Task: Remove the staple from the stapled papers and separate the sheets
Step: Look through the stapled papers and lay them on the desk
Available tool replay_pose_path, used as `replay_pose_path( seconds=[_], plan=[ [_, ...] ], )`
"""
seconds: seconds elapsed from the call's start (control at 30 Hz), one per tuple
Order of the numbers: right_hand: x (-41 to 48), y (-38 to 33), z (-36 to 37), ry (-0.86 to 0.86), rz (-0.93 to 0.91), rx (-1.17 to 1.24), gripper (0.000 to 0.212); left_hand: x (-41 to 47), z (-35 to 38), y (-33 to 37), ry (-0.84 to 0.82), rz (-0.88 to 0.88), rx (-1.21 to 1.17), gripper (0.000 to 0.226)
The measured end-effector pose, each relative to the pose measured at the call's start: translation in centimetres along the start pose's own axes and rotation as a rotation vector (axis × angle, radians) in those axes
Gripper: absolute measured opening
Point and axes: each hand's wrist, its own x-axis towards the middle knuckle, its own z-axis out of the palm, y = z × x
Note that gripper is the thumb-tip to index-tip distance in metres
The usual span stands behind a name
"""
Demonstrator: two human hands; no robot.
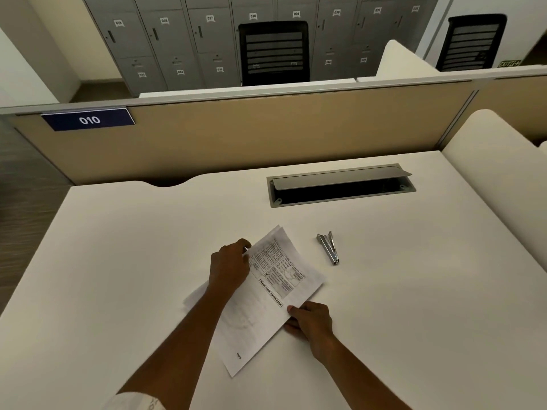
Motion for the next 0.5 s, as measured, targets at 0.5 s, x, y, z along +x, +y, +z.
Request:
replay_pose_path(
  seconds=[0.5],
  plan=[
    [0.1, -0.2, 0.0, 0.039, -0.020, -0.017, 0.025, -5.4, 8.4, 1.0, -0.269, 0.131, 0.054, 0.077]
  ],
)
